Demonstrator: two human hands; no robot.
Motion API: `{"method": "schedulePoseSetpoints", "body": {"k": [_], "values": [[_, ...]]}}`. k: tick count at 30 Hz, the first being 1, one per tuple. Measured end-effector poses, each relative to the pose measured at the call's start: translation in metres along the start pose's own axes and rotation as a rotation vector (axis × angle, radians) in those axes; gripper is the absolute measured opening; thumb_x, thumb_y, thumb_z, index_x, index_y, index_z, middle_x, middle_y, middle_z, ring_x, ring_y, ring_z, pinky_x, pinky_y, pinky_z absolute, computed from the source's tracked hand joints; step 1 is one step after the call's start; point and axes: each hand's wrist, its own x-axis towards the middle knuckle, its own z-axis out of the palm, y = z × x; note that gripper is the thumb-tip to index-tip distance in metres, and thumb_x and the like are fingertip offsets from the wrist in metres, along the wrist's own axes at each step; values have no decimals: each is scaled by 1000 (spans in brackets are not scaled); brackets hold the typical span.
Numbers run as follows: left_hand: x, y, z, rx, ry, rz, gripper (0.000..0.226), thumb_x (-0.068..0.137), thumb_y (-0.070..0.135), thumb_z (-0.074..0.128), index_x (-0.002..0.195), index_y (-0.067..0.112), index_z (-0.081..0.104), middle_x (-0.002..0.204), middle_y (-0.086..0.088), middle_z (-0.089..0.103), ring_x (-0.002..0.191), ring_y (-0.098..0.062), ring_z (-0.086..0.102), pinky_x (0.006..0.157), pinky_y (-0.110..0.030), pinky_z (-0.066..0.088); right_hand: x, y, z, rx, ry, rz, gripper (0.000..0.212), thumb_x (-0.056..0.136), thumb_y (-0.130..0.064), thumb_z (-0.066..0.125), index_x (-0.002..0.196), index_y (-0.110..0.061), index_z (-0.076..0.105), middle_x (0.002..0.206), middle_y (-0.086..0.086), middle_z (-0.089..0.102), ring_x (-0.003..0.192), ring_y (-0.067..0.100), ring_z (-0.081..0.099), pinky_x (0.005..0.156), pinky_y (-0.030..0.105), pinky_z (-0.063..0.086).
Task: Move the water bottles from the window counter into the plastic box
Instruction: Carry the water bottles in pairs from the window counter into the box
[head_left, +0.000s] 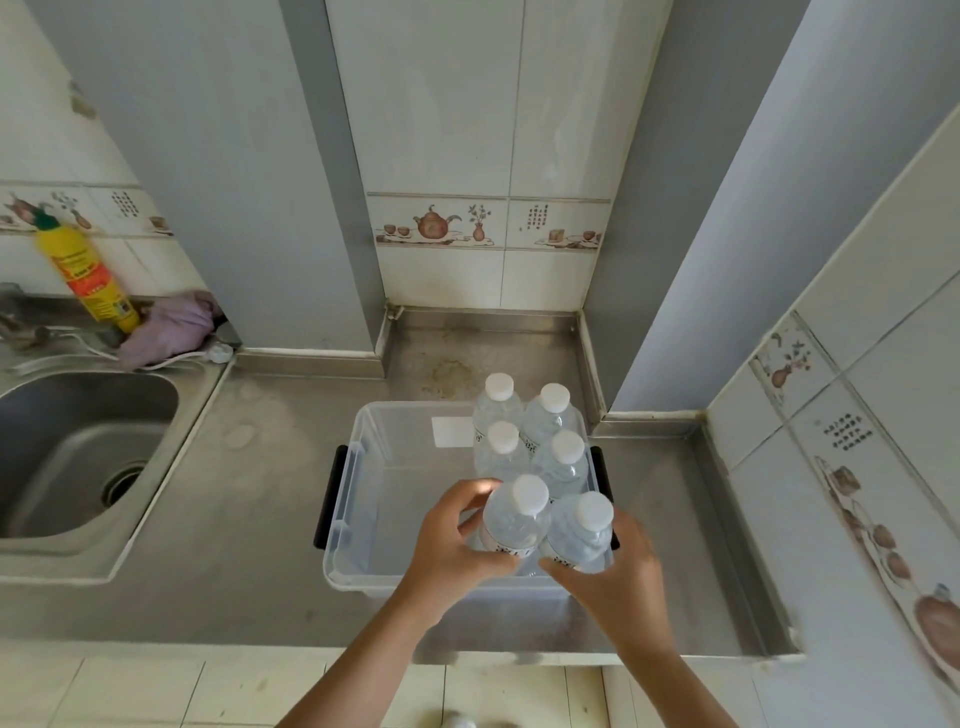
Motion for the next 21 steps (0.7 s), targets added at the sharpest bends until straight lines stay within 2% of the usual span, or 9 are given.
{"method": "schedulePoseSetpoints", "body": {"k": [3, 7, 9, 11, 13, 16, 19, 21], "values": [[-3, -1, -1, 29, 16, 57, 65, 49, 9, 80, 106, 32, 61, 111, 14, 66, 106, -8, 64, 94, -20, 49, 1, 2, -3, -54, -1, -70, 83, 45, -26, 95, 119, -14, 58, 103, -10, 54, 94, 18, 56, 80, 31, 46], [-6, -4, -9, 119, 40, 66, 72, 51, 26, 81, 116, 31, 50, 125, 6, 53, 107, -3, 60, 92, -9, 42, 3, -6, -6, -97, -3, -219, 88, 51, -29, 94, 126, -27, 46, 107, -14, 54, 97, 4, 49, 82, 34, 47], [-5, -5, -14, 156, 5, -18, 86, 48, 36, 87, 121, 35, 43, 128, 15, 50, 109, -1, 60, 88, -9, 42, 2, -7, -5, -109, -8, -247, 88, 55, -30, 92, 129, -27, 44, 109, -15, 55, 97, -1, 48, 83, 37, 51], [-1, -3, -15, 189, -78, -93, 113, 44, 40, 93, 136, 44, 28, 133, 28, 42, 114, -2, 59, 94, -20, 47, 1, -5, -2, -123, -20, -237, 86, 59, -33, 90, 131, -26, 43, 116, -9, 60, 102, 7, 56, 85, 40, 54], [4, 1, -12, 190, -176, -107, 131, 46, 36, 97, 144, 55, 12, 135, 36, 43, 119, 5, 54, 98, -24, 48, 0, -1, 3, -130, -50, -206, 85, 63, -38, 87, 134, -27, 41, 126, -4, 59, 110, 16, 59, 90, 34, 52], [10, 4, -6, 174, -214, -92, 126, 51, 28, 96, 138, 64, 12, 126, 46, 50, 119, 16, 50, 98, -24, 50, 0, 1, 8, -106, -103, -153, 87, 67, -44, 82, 139, -27, 37, 137, -3, 53, 120, 17, 56, 94, 22, 44], [13, 1, -8, 151, -216, -106, 129, 52, 25, 95, 149, 51, 14, 132, 38, 49, 125, 4, 51, 103, -36, 50, 0, 3, 9, -101, -117, -134, 87, 70, -49, 78, 141, -30, 33, 142, -3, 50, 124, 17, 53, 95, 13, 35], [13, 1, -10, 123, -242, -112, 128, 53, 22, 94, 147, 54, 14, 140, 32, 44, 129, -4, 51, 104, -38, 50, 0, 4, 8, -95, -124, -125, 87, 71, -51, 76, 142, -32, 31, 142, -4, 49, 125, 15, 52, 95, 12, 34]]}}
